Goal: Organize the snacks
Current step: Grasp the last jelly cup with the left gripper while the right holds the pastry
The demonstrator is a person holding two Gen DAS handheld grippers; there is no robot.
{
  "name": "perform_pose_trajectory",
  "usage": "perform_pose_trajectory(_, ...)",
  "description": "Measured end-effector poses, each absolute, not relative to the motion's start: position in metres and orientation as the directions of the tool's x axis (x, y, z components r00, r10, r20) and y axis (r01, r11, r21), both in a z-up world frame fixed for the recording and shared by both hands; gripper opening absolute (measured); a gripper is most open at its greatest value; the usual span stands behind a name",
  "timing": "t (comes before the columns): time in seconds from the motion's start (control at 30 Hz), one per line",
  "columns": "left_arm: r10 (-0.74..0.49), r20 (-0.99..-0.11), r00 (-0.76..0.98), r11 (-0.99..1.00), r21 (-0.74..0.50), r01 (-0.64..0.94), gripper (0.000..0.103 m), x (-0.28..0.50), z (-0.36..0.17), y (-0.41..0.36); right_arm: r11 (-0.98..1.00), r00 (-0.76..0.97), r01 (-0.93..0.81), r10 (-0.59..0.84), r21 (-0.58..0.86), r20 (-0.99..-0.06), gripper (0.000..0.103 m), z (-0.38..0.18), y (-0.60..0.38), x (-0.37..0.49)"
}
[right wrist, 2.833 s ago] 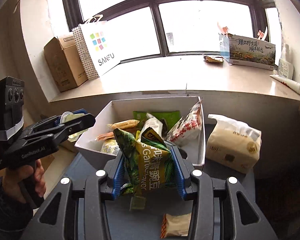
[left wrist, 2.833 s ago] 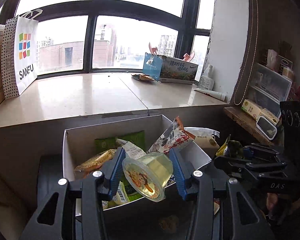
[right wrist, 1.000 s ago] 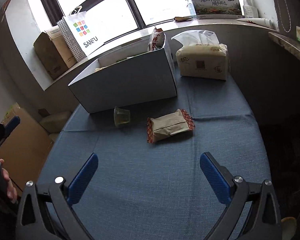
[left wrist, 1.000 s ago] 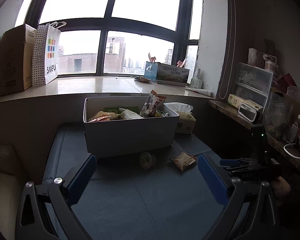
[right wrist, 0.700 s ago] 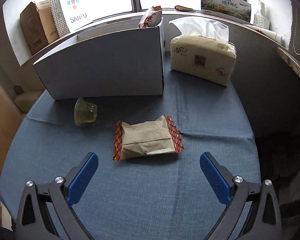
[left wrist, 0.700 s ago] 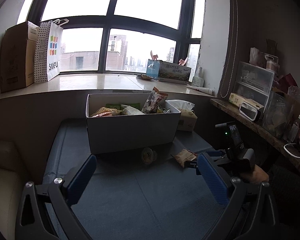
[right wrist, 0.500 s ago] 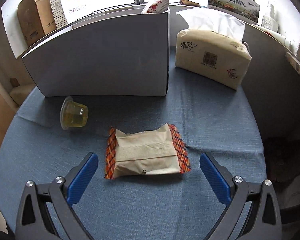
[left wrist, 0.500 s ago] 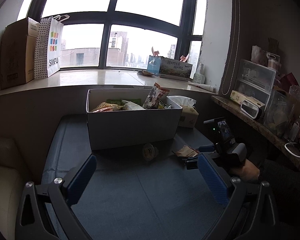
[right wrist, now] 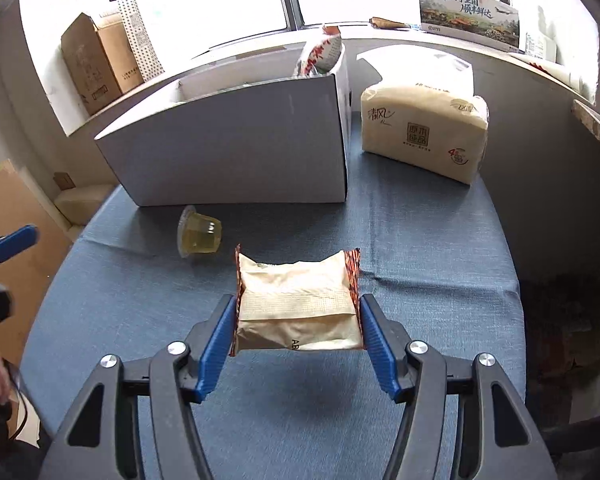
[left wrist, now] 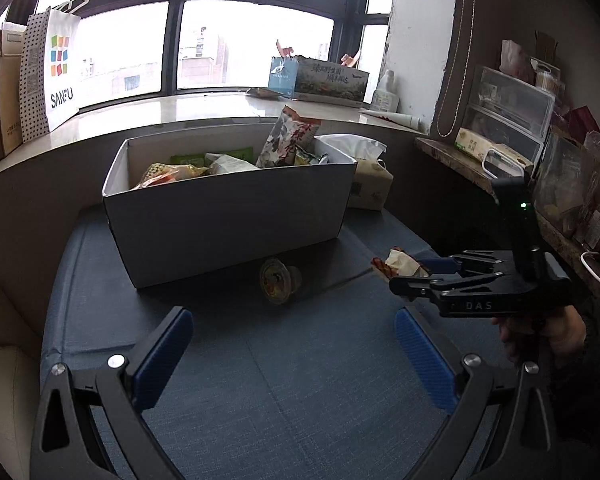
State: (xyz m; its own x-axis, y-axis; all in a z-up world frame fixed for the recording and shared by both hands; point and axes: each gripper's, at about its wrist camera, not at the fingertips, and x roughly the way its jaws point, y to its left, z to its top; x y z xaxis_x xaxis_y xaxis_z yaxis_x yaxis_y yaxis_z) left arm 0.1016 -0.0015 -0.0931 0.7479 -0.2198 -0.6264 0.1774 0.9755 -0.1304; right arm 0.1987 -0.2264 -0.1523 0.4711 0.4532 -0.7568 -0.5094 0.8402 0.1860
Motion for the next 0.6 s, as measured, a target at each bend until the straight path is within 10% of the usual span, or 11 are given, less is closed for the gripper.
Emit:
perform_pose_trajectory(0.53,-0.169,-0.823,0.543,0.974,-0.056,0.218,0.102,0.243,-0.178,-0.03,0.81,0.501,-0.532,0.535,0.245,-0.68,0.066,-0.106,-0.272,0.118)
perform_pose_trajectory(0.6,-0.16,-0.829,0.536,0.975,-0.049,0.216,0.084,0.245,-0.182,-0.031,0.812,0.496,-0.528,0.533,0.248,-0.686,0.066,-0.11,-0.273,0.118)
